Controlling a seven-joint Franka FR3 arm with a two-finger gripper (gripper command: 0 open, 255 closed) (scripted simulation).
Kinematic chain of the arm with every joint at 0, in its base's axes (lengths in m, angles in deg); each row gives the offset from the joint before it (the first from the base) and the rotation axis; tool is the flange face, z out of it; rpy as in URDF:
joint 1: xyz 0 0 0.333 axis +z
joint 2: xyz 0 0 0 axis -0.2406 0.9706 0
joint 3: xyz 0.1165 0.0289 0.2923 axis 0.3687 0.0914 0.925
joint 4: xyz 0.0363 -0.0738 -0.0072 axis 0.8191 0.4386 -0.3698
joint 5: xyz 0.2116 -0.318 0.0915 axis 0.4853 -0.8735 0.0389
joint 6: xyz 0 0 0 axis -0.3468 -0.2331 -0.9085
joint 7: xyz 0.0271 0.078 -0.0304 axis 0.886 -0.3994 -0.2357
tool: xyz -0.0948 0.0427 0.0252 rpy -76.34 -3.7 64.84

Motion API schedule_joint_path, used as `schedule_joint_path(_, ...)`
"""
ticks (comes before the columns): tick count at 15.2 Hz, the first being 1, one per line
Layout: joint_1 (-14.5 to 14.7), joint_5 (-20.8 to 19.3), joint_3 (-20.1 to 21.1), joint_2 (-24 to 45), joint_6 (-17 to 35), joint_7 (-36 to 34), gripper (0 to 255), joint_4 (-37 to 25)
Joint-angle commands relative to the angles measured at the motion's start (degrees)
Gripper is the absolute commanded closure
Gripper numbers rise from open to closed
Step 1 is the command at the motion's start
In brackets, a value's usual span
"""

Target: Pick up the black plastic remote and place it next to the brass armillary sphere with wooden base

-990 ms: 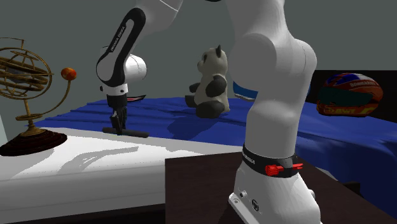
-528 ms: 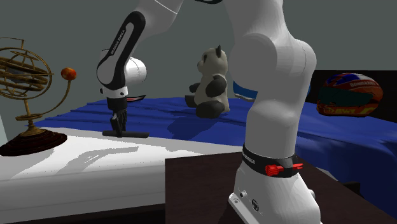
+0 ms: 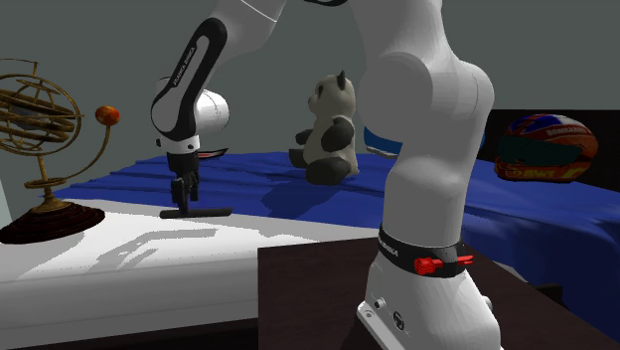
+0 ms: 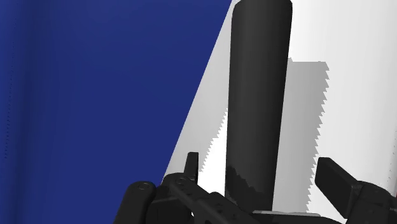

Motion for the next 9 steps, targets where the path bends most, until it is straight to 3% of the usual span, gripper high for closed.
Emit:
schedule_joint_path(1, -0.4, 0.7, 0.6, -1.6, -1.3, 0.5, 0, 0.3)
schedule_joint_path(4, -1.3, 2.9, 2.1, -6.0, -5.1, 1.9, 0, 0.7)
schedule_joint_path(9, -1.3, 2.9, 2.0, -6.0, -5.1, 2.0, 0, 0.7)
